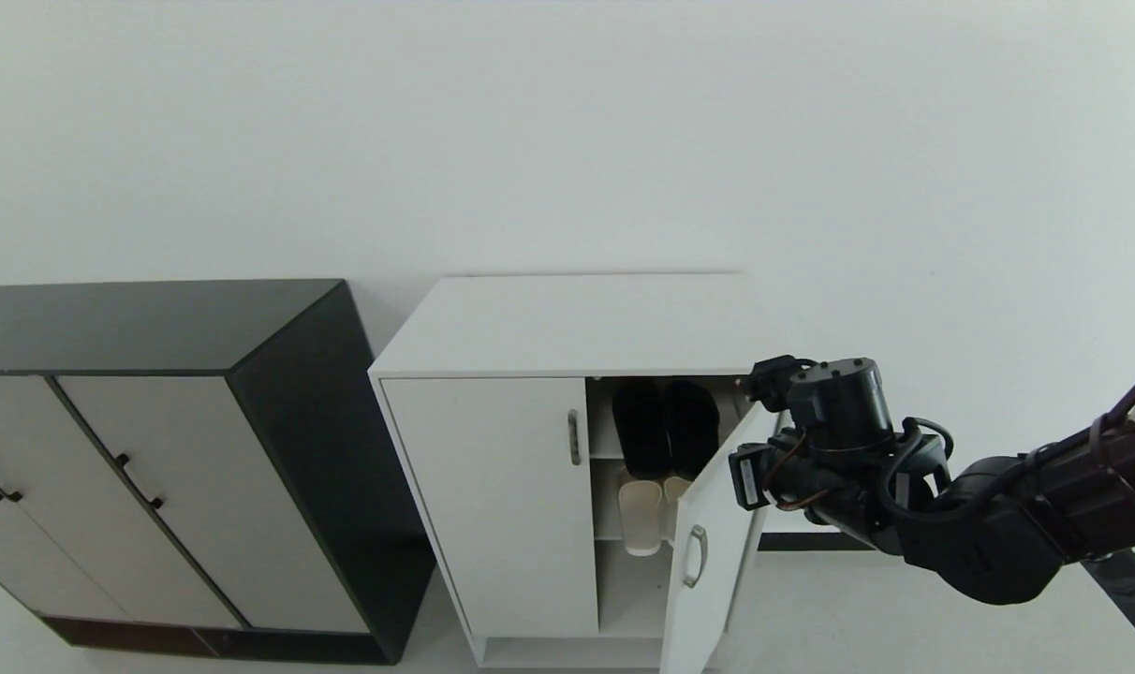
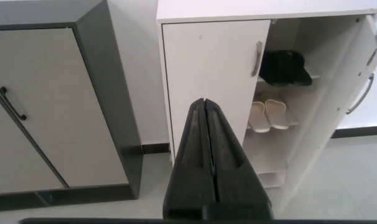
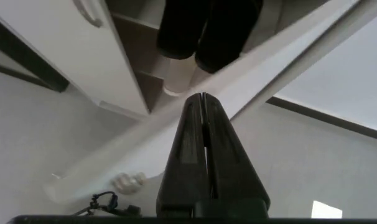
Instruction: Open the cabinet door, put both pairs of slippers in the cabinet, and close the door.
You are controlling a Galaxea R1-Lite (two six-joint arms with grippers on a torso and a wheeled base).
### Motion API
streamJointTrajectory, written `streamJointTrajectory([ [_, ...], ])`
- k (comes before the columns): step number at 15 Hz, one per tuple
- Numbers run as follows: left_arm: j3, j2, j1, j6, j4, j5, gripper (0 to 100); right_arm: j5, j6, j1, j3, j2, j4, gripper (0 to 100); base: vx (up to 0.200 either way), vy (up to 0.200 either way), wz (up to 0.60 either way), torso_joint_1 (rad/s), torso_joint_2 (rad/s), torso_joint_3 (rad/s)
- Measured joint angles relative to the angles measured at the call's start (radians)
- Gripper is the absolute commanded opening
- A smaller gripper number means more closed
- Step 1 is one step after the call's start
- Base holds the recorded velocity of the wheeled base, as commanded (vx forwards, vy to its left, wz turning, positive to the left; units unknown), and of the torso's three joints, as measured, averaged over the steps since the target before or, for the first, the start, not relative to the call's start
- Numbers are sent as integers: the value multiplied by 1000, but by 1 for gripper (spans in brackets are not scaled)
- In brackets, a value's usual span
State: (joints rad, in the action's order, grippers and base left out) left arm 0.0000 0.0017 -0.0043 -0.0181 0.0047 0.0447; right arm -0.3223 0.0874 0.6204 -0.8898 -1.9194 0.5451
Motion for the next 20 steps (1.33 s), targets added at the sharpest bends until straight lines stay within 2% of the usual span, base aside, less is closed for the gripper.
streamJointTrajectory([
  [11,0,0,0,0,-1,0,0,31,2,6,-11,-46,71,0,0,0,0,0,0,0],
  [12,0,0,0,0,-1,0,0,110,4,6,-1,-46,103,0,0,0,0,0,0,0],
  [13,0,0,0,0,0,0,0,232,4,6,25,-46,159,0,0,0,0,0,0,0],
  [14,0,0,0,0,0,0,0,354,3,5,69,-47,257,0,200,0,0,-2,7,-2],
  [15,0,0,0,-1,0,0,0,430,2,3,110,-52,349,0,200,0,0,2,2,2],
  [18,0,0,0,-1,0,0,0,542,1,-2,186,-81,447,0,200,0,0,-9,1,7],
  [19,0,0,0,0,0,0,0,563,1,-6,198,-89,450,0,0,0,0,0,0,0],
  [20,0,0,0,0,0,0,0,627,2,-15,210,-94,463,0,0,0,0,0,0,0],
])
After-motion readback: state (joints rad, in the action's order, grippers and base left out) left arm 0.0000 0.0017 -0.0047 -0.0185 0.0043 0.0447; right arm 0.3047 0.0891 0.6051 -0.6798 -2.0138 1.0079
